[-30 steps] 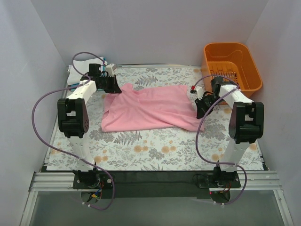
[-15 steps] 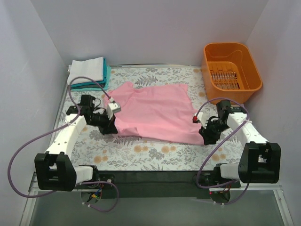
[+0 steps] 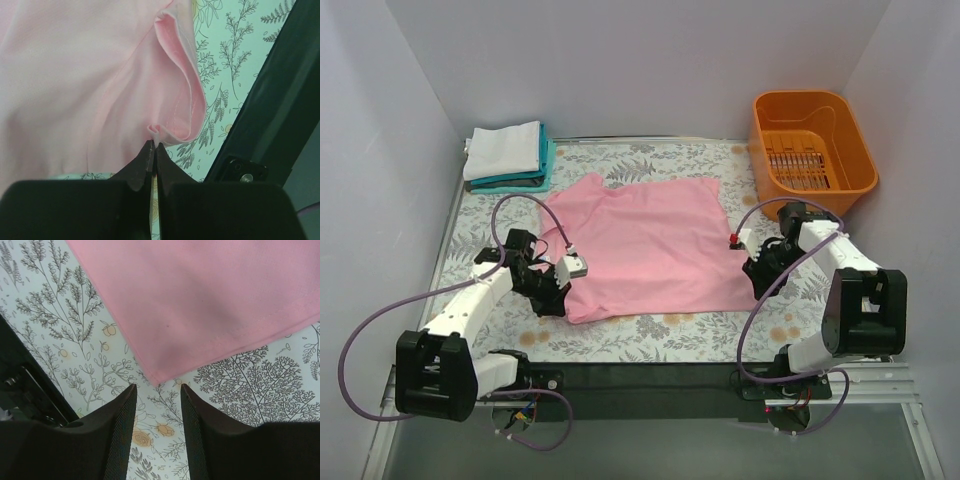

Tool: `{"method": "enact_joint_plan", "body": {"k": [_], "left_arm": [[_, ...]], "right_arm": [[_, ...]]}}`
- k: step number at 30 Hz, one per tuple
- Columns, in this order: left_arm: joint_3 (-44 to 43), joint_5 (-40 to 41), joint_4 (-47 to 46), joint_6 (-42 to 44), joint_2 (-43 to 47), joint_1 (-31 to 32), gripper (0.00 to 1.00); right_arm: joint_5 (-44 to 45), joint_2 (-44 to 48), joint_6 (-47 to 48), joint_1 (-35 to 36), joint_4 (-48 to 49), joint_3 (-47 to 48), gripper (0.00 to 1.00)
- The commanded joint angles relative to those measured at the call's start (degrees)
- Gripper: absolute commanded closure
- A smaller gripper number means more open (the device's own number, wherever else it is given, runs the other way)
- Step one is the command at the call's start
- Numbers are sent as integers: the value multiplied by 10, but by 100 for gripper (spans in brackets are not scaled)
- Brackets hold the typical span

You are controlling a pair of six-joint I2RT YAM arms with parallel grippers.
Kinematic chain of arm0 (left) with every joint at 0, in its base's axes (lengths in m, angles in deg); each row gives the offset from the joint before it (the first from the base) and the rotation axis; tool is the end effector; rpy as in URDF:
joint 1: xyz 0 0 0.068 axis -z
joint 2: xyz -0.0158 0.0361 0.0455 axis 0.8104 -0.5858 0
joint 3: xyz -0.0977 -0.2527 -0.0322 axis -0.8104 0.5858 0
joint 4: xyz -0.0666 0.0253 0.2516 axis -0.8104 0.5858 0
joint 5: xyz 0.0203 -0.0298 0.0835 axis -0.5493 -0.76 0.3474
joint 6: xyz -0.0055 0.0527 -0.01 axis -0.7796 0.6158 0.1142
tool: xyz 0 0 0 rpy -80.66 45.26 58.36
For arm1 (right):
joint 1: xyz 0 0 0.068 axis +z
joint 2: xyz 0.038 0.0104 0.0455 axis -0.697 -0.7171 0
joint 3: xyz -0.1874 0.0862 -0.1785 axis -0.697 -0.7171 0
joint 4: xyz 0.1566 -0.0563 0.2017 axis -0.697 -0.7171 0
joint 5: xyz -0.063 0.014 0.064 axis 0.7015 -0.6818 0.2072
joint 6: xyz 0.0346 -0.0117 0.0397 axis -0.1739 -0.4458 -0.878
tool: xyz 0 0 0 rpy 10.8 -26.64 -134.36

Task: Fold and stack the t-shirts

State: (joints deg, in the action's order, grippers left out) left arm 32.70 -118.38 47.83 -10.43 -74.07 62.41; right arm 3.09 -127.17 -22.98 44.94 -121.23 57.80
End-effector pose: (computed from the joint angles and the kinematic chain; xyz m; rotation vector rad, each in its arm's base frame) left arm 0.1677 -0.0452 0.1991 0.6150 2.8164 -0.9106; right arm 0.2397 0.0172 0.1988 -1.5003 2.4543 0.4884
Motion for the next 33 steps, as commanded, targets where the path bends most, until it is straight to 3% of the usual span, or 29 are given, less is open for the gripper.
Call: {"method": "enact_joint_plan", "body": {"k": [1,7,15,18,19,20,21,27,33], "left_arm": [[-2,7,-31,-11,-12,3,100],[-7,4,-46,-24,-24,3,100],[-10,6,-55,-37,-34,3,100],[-11,3,-58,-47,-39,3,100],[-13,0,-58,-51,-40,3,100],[-14,0,-54,-56,-42,3,100],[-19,0,-53,-62,-41,3,100],[-101,-9,-67,-117,-12,-38,100],[-233,3,-158,-197,-25,-108,100]], "right_arm": [[15,15,-3,4,31,-17,59],[40,38,19,29,65,-68,52],[94,62,26,65,168,-145,55],[108,66,26,80,192,-171,67],[112,72,27,86,195,-178,74],[122,76,28,93,197,-184,90],[126,90,28,96,199,-193,97],[165,169,15,94,189,-150,99],[183,173,-20,85,197,17,99]]}}
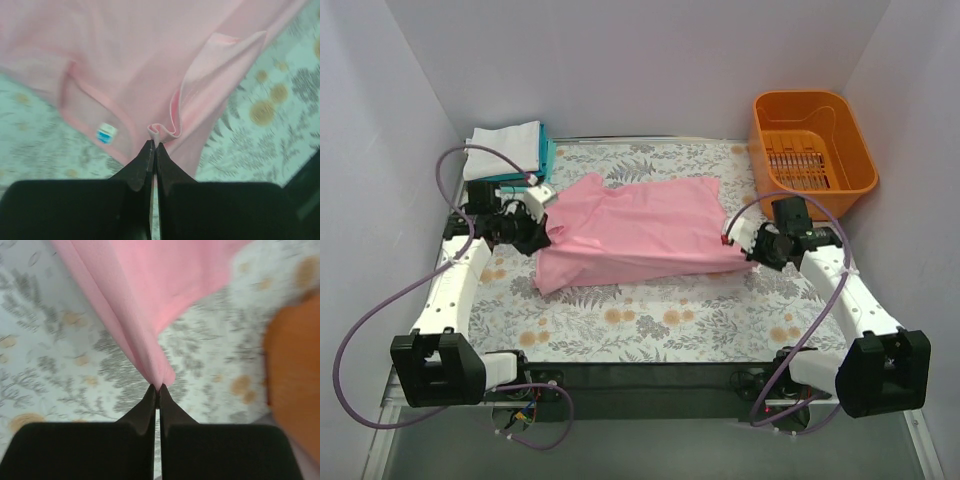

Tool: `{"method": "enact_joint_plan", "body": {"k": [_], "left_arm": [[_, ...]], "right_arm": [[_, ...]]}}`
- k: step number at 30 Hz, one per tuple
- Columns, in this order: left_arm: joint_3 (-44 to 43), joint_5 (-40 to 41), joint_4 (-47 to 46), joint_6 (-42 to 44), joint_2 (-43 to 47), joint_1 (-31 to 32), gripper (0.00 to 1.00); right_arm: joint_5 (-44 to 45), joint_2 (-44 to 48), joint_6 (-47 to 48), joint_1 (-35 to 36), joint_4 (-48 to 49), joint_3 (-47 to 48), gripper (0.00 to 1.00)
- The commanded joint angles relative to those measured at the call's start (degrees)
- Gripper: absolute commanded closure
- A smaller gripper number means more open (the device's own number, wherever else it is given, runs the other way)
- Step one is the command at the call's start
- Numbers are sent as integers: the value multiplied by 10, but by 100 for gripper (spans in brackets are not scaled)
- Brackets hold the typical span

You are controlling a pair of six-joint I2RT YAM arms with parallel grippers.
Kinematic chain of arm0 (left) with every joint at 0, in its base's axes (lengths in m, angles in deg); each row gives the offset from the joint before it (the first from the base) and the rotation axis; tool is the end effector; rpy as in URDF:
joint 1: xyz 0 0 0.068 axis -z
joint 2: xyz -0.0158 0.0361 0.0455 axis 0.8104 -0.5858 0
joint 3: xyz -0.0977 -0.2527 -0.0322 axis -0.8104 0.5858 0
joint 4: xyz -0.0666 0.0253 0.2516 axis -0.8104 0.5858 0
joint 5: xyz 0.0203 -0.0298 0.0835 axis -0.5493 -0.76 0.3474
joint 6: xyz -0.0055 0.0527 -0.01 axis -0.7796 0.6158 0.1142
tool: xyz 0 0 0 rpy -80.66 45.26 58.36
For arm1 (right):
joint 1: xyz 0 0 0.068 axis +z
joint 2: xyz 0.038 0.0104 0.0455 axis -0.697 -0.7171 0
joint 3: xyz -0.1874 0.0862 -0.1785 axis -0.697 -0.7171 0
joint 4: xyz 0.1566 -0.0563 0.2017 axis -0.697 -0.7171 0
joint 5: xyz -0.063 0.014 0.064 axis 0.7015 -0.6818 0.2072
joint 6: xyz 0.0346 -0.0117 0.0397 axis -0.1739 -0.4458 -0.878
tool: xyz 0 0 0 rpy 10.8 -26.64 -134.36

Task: Fold and stack the t-shirts

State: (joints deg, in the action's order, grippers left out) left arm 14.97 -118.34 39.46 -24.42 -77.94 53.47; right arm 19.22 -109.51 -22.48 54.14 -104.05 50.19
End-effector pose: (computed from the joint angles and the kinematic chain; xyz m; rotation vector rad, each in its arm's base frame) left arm 0.2335 -0.0179 0.2771 0.1992 2.5493 -0.8043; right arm 0.2158 0.0423 0.2329 -1.5887 2.1057 -0.1530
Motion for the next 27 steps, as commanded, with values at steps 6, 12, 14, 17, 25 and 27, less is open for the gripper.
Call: {"method": "enact_joint_plan", "body": {"k": [6,12,14,17,25,27], "left_arm": [[-145,73,-204,-147,13,-19,100],[-226,144,-360,-215,32,-19,100],[-239,130,-386,-227,38,-19,100],[-206,73,-341,-192,46,-15,100],[-106,32,-199,-113,86,-14,100],[-76,27,-175,-104,97,-14,100]], "right_arm": [[35,-69,-61,-9,39,283,99],[67,-115,-100,-9,96,465,99],[63,-125,-132,-9,101,524,99],[45,-135,-97,19,25,486,99],[-65,-132,-82,30,-159,373,99],[-79,-134,-74,30,-185,327,99]]}}
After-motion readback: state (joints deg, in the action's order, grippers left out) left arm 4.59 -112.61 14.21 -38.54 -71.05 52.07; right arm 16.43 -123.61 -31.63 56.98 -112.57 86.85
